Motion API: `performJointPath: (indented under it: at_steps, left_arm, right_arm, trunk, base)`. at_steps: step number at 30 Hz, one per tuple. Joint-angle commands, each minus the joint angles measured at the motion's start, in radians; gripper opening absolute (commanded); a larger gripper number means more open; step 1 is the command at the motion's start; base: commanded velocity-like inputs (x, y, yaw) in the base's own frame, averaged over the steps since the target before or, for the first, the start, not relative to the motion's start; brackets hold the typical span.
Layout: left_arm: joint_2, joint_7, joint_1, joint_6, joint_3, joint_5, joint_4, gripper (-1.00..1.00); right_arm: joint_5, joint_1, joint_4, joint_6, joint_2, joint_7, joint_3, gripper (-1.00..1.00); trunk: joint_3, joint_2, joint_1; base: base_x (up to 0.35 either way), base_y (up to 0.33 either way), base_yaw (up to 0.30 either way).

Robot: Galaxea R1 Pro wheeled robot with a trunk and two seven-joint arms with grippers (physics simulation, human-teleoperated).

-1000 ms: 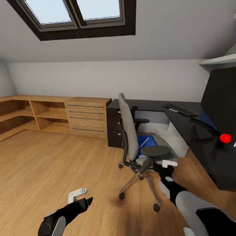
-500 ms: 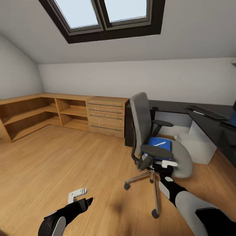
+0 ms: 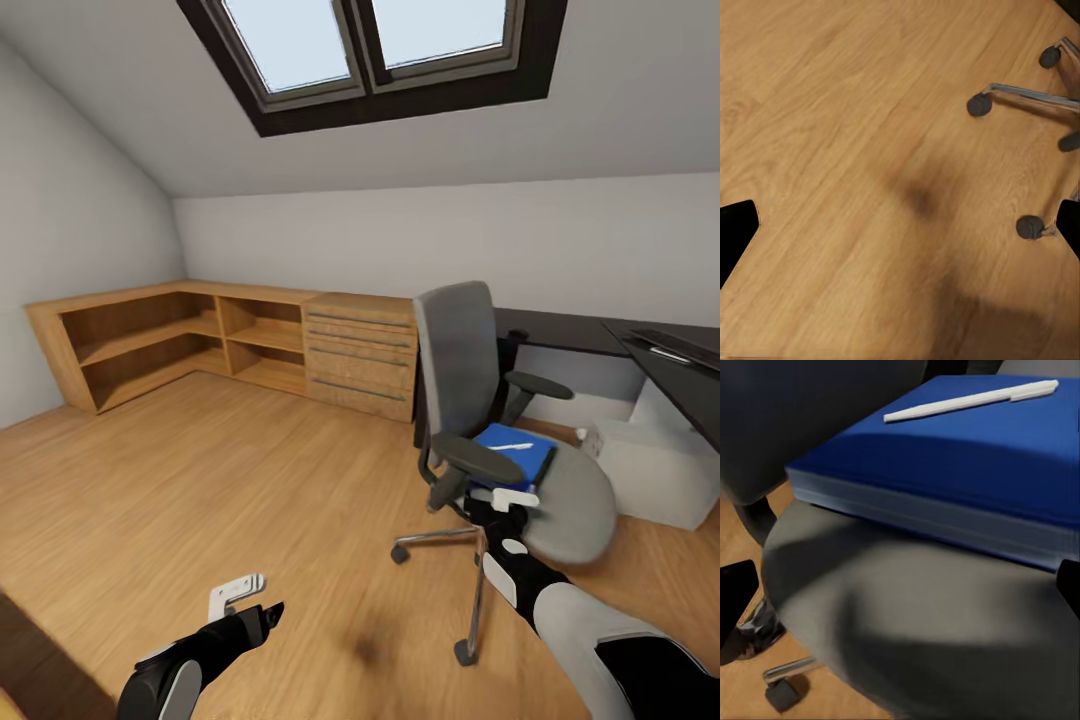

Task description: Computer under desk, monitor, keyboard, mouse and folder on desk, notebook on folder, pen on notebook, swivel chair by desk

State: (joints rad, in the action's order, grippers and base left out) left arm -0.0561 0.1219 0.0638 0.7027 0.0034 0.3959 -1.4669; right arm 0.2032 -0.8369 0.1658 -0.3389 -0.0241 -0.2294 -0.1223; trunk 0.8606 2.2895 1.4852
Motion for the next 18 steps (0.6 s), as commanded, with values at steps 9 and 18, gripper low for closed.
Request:
performJointPath:
  at_steps: [9,18]
  left_arm:
    - [-0.001,0.009,0.001,0.006,0.0,0.011,-0.001,1.0]
    - [-0.001,0.009,0.001,0.006,0.0,0.011,-0.001,1.0]
  right_arm:
    - [0.009,-0.001,0.001,-0.003,-0.002,-0.003,-0.008,1.0]
    - [0.01,-0.001,0.001,-0.003,-0.002,-0.004,-0.006,1.0]
  trunk:
    - [-0.007,0.0,0.0]
    - [-0.017,0.0,0.0]
  base:
    - [-0.229,0.0,-0.082]
    - [-0.035,0.0,-0.214]
